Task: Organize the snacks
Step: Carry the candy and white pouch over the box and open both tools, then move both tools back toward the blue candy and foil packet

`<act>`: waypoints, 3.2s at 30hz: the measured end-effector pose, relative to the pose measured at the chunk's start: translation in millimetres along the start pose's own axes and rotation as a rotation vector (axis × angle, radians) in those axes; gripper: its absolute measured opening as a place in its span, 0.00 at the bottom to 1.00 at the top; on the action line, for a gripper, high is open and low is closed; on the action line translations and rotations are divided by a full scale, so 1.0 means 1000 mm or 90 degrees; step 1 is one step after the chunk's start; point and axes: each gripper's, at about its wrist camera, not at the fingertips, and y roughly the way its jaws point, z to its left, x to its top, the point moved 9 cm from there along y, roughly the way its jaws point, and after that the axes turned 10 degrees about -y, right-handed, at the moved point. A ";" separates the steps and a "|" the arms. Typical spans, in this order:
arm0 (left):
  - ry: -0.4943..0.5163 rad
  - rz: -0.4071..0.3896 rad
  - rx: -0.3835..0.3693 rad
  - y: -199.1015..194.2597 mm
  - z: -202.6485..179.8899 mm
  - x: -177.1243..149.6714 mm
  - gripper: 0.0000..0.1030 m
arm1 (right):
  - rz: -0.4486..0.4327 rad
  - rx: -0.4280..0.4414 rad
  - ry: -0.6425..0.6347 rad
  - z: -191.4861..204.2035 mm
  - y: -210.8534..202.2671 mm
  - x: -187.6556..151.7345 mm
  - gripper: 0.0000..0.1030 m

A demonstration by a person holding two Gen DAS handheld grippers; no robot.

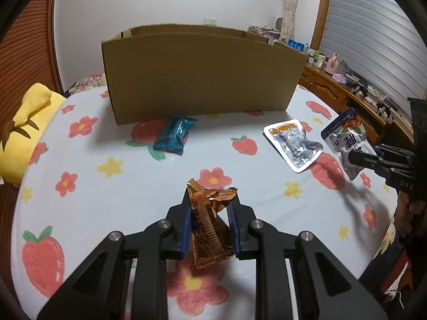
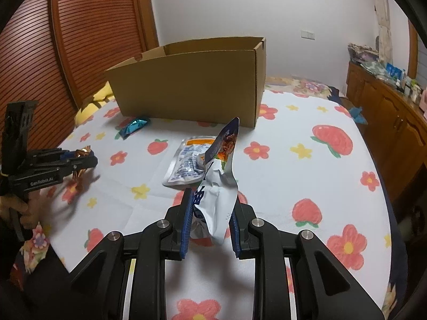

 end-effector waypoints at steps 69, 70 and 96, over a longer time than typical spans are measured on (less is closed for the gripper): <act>0.040 -0.080 0.078 0.052 0.005 0.225 0.29 | -0.079 0.040 -0.090 -0.033 0.076 0.198 0.12; 0.037 -0.080 0.075 0.053 0.005 0.225 0.30 | -0.080 0.041 -0.088 -0.034 0.076 0.198 0.12; 0.077 -0.097 0.014 -0.018 -0.020 0.161 0.56 | -0.094 0.036 -0.018 -0.013 0.001 0.143 0.72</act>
